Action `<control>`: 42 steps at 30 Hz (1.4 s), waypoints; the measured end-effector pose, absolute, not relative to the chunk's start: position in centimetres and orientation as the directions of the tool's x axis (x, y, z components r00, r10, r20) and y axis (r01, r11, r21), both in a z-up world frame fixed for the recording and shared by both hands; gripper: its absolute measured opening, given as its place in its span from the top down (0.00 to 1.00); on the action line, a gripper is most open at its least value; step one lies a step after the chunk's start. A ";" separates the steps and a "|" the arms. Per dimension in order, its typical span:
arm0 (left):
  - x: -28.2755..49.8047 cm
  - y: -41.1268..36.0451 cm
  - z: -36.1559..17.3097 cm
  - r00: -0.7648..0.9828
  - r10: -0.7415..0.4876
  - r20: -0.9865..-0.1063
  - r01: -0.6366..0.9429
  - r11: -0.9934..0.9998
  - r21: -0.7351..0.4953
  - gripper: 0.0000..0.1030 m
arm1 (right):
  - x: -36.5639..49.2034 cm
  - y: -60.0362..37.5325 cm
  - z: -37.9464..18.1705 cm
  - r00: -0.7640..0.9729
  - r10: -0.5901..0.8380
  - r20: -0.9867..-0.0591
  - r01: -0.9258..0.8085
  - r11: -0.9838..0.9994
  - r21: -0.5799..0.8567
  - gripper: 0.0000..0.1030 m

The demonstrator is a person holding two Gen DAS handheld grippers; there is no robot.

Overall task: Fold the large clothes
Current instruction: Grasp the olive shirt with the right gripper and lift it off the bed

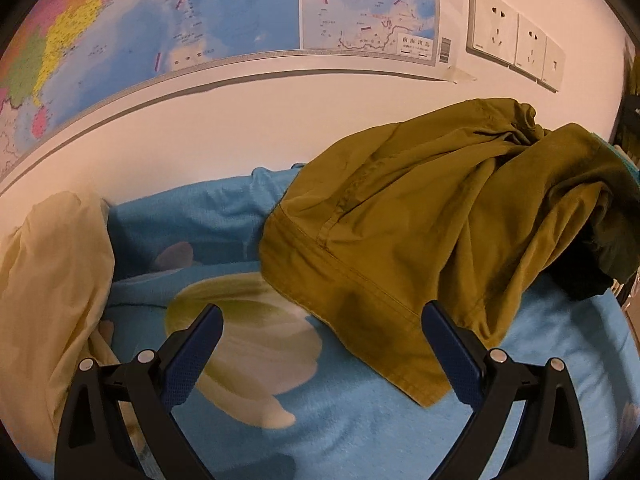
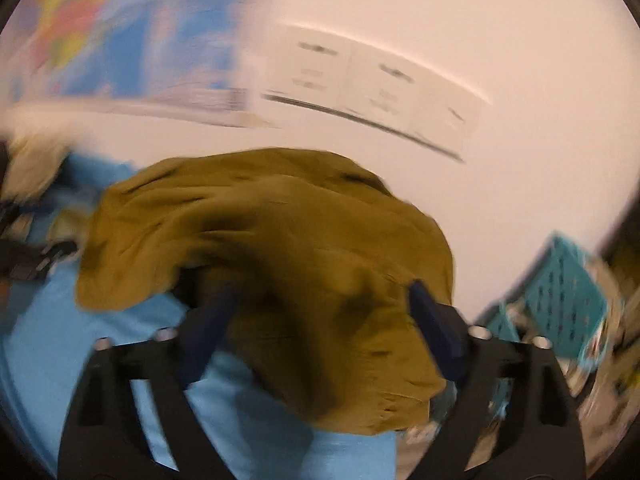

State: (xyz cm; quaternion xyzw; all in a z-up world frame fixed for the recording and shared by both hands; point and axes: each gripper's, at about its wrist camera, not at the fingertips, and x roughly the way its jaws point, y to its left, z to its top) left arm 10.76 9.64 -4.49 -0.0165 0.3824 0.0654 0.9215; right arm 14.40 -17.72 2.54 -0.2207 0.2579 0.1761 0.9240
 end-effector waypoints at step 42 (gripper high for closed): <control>10.9 15.9 -4.5 0.704 0.213 -0.677 -0.221 0.972 0.076 0.07 | 10.9 -1.8 -10.6 0.842 0.306 -0.444 -0.490 0.093 -0.867 0.10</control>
